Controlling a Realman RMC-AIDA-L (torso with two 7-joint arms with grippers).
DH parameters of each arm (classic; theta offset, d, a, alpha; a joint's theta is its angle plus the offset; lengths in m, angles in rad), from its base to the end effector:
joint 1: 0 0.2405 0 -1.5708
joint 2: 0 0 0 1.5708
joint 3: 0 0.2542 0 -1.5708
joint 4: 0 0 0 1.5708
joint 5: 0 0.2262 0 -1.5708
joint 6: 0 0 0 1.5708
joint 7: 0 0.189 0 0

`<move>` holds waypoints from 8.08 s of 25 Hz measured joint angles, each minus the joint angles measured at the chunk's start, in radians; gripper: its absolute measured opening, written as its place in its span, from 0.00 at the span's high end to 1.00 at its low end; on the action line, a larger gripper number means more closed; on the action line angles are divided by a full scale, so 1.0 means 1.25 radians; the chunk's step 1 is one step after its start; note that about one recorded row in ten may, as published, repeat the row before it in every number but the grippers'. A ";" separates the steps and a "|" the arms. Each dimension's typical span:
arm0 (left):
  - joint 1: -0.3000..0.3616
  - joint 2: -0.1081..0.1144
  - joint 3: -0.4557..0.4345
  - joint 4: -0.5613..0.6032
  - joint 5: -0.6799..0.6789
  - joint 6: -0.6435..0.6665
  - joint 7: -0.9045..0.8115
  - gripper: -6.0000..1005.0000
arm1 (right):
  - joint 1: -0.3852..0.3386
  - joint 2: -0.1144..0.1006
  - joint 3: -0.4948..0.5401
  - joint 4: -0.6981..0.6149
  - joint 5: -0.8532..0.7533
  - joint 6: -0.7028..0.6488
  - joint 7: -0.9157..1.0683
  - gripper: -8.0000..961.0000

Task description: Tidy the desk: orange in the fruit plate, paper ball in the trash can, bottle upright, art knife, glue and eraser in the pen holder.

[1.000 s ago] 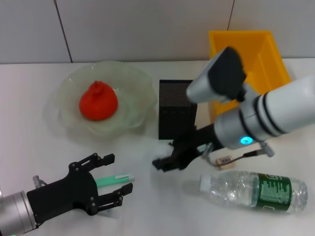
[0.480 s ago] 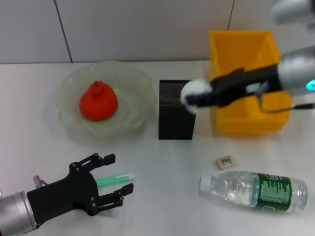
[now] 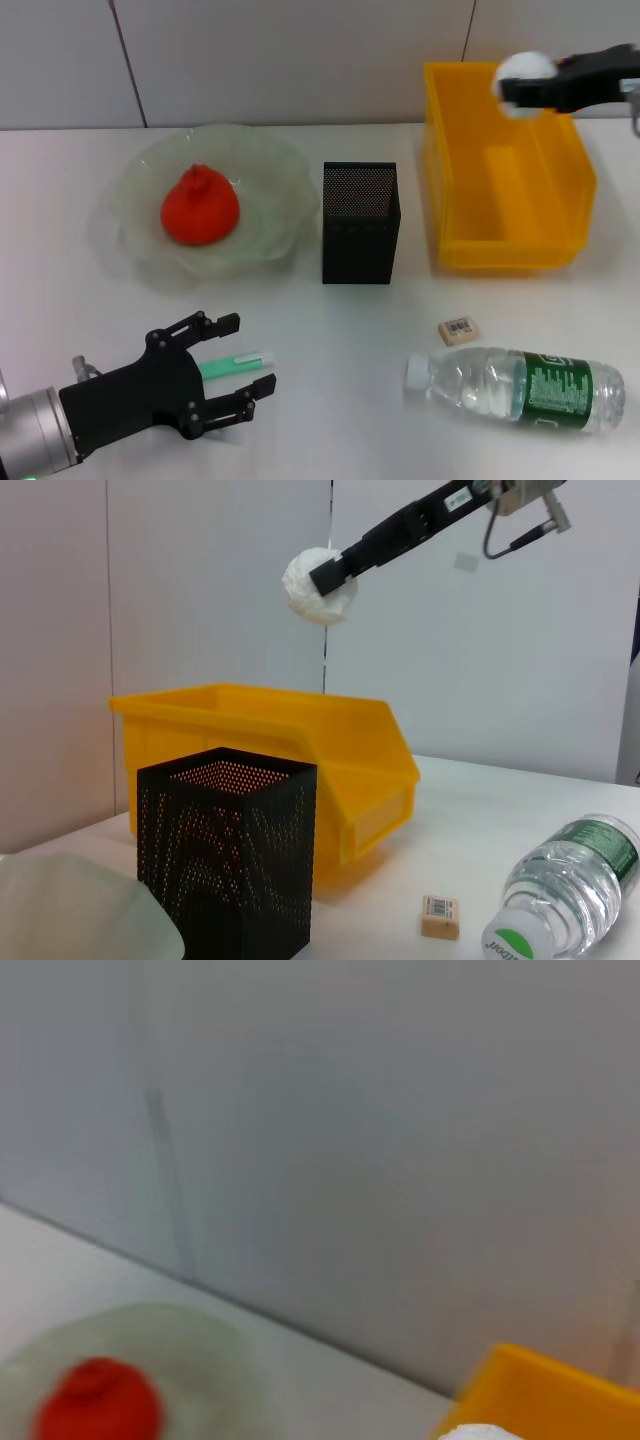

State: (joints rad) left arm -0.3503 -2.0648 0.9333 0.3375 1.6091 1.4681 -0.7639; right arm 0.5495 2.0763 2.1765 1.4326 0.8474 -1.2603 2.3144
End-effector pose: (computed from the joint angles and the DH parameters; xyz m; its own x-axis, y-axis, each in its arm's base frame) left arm -0.2974 0.2915 -0.0849 0.8099 0.1200 0.5741 0.3531 -0.8813 -0.3140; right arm 0.1695 0.4492 0.0762 0.7966 -0.4408 -0.4136 -0.6045 -0.5801 -0.5460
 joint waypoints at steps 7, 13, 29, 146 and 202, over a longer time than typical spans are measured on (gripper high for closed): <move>-0.002 -0.001 0.001 0.000 0.000 0.000 0.000 0.18 | 0.004 0.001 -0.006 -0.059 -0.080 0.095 0.000 0.47; -0.001 -0.001 0.001 0.000 0.000 0.001 -0.002 0.18 | 0.026 0.000 -0.017 -0.146 -0.091 0.157 -0.006 0.46; 0.005 -0.001 0.001 0.000 0.000 0.012 -0.001 0.18 | 0.064 -0.002 -0.090 -0.242 -0.117 0.236 -0.007 0.42; 0.016 0.002 -0.012 0.021 -0.006 0.075 -0.011 0.20 | -0.061 0.004 -0.317 -0.022 -0.143 -0.358 -0.155 0.35; 0.016 0.001 -0.013 0.029 -0.001 0.076 -0.016 0.21 | -0.019 0.006 -0.460 -0.089 -0.190 -0.256 -0.053 0.20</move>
State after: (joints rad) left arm -0.3297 -2.0631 0.9173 0.3743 1.6082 1.5632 -0.7843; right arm 0.5252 2.0842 1.6009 1.3218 0.6103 -1.5805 2.2478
